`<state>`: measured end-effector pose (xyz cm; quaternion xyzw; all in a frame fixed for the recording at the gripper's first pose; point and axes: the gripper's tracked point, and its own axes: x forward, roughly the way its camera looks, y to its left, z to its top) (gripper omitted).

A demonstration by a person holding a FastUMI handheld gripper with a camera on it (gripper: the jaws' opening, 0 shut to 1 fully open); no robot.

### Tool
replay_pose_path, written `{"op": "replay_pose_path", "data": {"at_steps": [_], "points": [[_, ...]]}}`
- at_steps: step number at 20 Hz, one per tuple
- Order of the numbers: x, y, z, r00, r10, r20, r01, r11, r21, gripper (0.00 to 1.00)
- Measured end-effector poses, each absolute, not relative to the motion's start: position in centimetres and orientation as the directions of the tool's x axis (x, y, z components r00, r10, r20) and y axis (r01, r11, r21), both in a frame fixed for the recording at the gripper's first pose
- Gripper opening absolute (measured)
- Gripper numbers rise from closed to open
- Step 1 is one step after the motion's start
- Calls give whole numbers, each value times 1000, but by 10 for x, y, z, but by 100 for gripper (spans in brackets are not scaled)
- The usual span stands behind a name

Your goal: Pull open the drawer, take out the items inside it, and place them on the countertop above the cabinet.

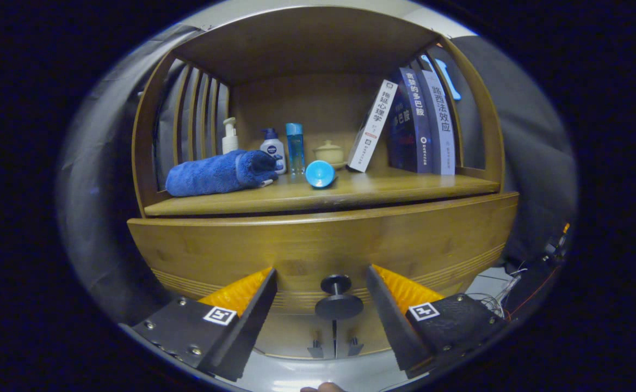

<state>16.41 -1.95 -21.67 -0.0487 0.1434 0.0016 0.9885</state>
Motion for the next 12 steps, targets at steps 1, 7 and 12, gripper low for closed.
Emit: {"op": "replay_pose_path", "data": {"at_steps": [1,7,12], "points": [[167,-19,-216,958,-11,-286,-18,995,-99,99],[180,-22,-219,950,-24,-311,-22,989,-143,97],[183,-22,-218,943,-25,-331,-29,987,-155,97]]}}
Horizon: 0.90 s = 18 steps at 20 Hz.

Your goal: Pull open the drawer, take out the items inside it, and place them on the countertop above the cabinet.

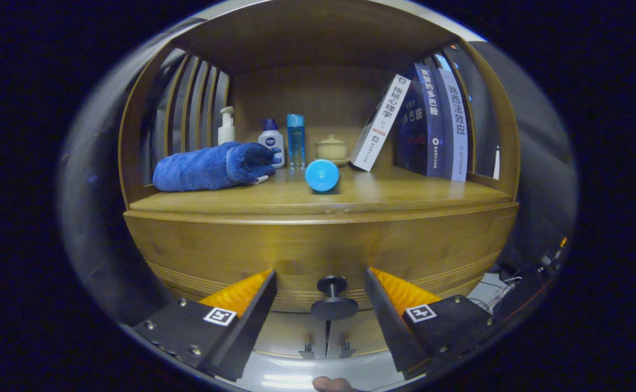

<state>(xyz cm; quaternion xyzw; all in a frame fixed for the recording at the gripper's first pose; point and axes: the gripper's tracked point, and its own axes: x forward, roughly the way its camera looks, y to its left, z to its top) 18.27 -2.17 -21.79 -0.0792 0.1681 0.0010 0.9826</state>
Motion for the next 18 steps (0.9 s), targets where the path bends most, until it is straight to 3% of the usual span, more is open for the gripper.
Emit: {"op": "replay_pose_path", "data": {"at_steps": [8,18], "points": [[131,-18,-167,966,-20,-258,-6,995,-100,99],[14,5,-43,996,-13,-90,8,998,-66,98]]}}
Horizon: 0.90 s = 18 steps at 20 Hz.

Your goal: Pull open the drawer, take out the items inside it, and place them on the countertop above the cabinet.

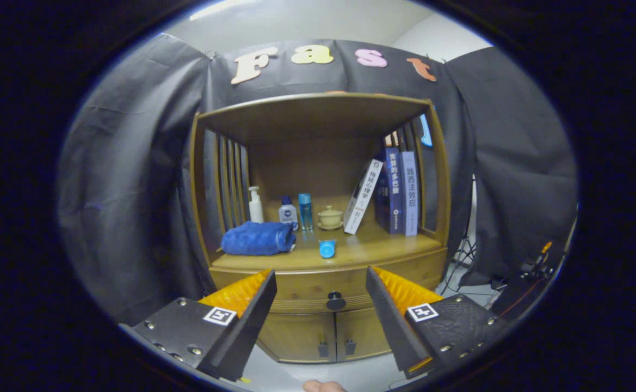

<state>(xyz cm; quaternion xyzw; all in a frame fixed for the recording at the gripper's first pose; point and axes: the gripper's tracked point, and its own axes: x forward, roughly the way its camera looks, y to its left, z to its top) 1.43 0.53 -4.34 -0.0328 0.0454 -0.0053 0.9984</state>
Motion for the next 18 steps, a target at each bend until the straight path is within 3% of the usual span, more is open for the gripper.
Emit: {"op": "replay_pose_path", "data": {"at_steps": [18], "points": [[-105,27,35,994,107,-6,-107,984,-141,98]]}}
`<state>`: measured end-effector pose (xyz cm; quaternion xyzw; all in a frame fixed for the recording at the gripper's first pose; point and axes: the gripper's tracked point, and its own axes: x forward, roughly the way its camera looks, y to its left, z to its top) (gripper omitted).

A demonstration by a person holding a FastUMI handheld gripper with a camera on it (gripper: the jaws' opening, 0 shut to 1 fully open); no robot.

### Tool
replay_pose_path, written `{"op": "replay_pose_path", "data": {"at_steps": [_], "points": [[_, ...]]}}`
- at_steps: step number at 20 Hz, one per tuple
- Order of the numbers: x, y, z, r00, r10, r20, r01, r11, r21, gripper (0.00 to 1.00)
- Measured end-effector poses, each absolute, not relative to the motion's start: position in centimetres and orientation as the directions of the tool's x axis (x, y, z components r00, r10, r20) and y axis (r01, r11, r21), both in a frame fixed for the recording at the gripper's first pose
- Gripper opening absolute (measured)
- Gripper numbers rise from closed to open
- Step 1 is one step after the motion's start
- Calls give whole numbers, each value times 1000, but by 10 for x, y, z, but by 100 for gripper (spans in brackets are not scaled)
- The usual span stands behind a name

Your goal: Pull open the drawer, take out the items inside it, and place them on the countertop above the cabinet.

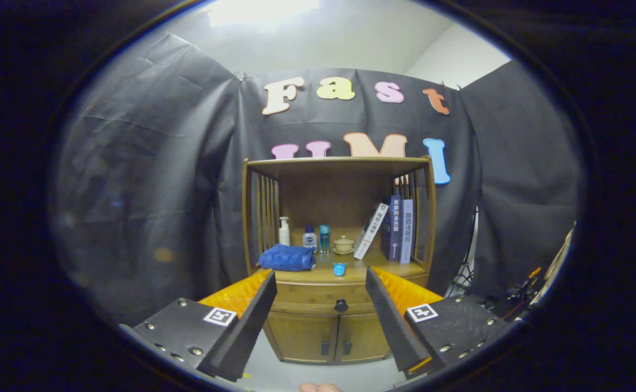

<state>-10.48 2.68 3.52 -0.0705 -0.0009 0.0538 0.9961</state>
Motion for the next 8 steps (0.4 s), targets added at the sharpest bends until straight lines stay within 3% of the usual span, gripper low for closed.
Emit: {"op": "replay_pose_path", "data": {"at_steps": [8], "points": [[-93,20,9,996,74,-49,-80,988,-135,98]]}}
